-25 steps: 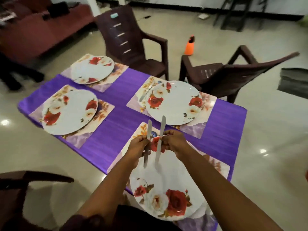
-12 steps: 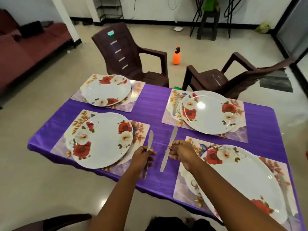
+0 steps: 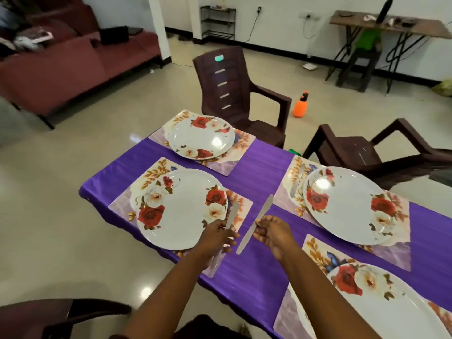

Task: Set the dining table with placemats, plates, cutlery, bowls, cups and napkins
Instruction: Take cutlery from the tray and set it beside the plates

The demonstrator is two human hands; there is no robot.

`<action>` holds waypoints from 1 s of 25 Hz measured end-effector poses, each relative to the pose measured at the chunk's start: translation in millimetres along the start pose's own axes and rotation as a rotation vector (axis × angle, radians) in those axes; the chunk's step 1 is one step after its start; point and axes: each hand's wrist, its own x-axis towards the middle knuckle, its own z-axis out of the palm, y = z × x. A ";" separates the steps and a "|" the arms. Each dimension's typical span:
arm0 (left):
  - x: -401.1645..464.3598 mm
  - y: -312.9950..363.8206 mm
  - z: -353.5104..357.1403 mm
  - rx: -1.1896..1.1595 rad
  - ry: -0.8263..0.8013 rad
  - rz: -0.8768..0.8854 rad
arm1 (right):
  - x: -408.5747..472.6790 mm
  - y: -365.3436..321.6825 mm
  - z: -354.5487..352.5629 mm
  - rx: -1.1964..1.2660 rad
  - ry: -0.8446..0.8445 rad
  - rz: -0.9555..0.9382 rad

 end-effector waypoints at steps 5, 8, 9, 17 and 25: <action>16.2 12.7 -30.0 -0.016 0.019 -0.005 | 9.8 2.0 30.8 -0.012 0.002 0.035; 33.0 24.2 -56.5 -0.025 0.010 -0.012 | 23.2 -5.7 57.5 -0.015 0.036 0.026; 41.1 29.9 -70.0 -0.025 -0.005 -0.003 | 29.0 -8.6 71.0 -0.014 0.051 0.021; 116.0 94.5 -166.7 0.141 -0.109 0.013 | 61.6 -2.8 160.8 0.158 0.211 -0.003; 145.0 99.4 -132.7 0.398 -0.354 0.060 | 20.3 23.3 150.7 0.311 0.438 -0.051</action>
